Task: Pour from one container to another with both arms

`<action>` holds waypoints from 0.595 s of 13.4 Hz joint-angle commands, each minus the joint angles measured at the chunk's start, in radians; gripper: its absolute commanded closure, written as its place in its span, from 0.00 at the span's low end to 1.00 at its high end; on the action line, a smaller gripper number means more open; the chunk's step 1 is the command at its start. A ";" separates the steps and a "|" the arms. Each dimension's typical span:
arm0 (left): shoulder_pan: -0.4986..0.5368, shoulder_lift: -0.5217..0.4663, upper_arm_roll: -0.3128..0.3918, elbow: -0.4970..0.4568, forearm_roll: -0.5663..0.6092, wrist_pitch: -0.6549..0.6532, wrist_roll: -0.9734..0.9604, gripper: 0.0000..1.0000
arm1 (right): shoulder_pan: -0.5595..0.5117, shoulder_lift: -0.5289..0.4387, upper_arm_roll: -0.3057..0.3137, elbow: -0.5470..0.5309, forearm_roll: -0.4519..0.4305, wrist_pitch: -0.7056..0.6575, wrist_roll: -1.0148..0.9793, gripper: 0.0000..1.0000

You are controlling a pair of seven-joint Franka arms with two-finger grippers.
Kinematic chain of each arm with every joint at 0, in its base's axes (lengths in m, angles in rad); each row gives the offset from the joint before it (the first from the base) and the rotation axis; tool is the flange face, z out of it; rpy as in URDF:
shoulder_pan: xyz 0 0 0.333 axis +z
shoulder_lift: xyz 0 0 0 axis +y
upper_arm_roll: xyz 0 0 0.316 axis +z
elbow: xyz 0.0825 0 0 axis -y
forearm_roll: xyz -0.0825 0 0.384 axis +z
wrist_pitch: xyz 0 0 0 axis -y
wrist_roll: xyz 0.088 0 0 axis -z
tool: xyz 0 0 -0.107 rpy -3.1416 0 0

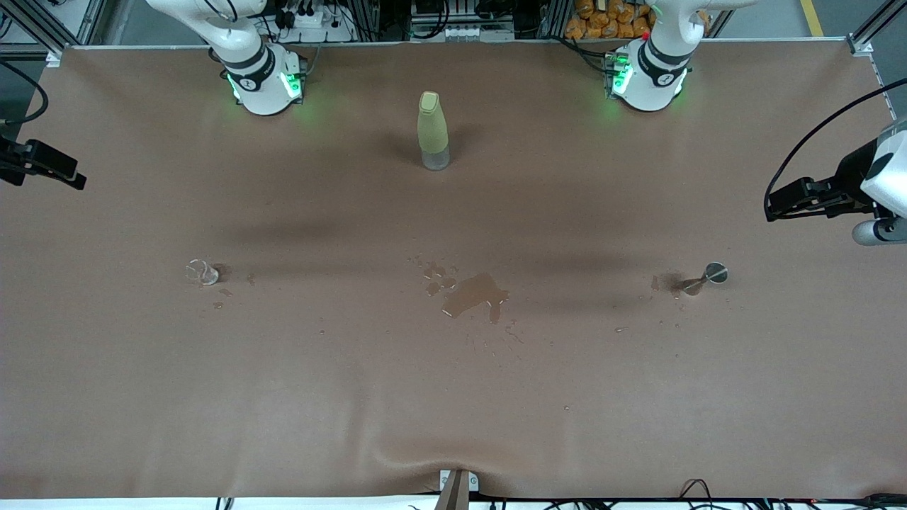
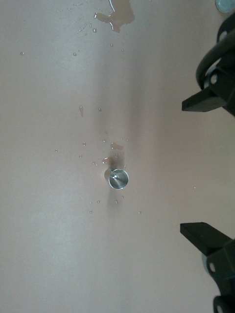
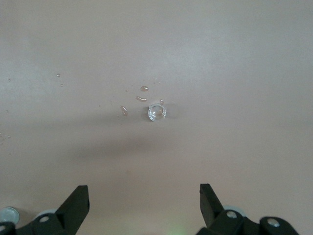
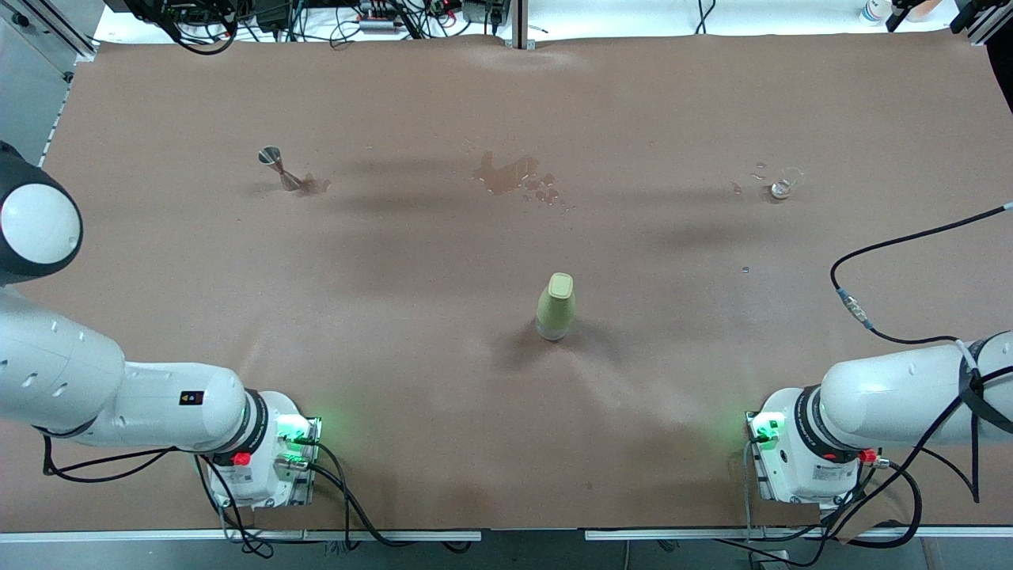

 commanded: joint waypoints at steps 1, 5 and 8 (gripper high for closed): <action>-0.004 -0.004 -0.003 0.000 0.023 -0.012 0.021 0.00 | -0.032 0.016 0.011 0.032 -0.016 -0.020 -0.014 0.00; -0.003 -0.004 -0.001 0.002 0.012 -0.012 0.000 0.00 | -0.030 0.016 0.011 0.041 -0.018 -0.019 -0.044 0.00; 0.008 -0.004 0.009 0.022 -0.025 -0.012 -0.048 0.00 | -0.033 0.016 0.009 0.041 -0.018 -0.019 -0.040 0.00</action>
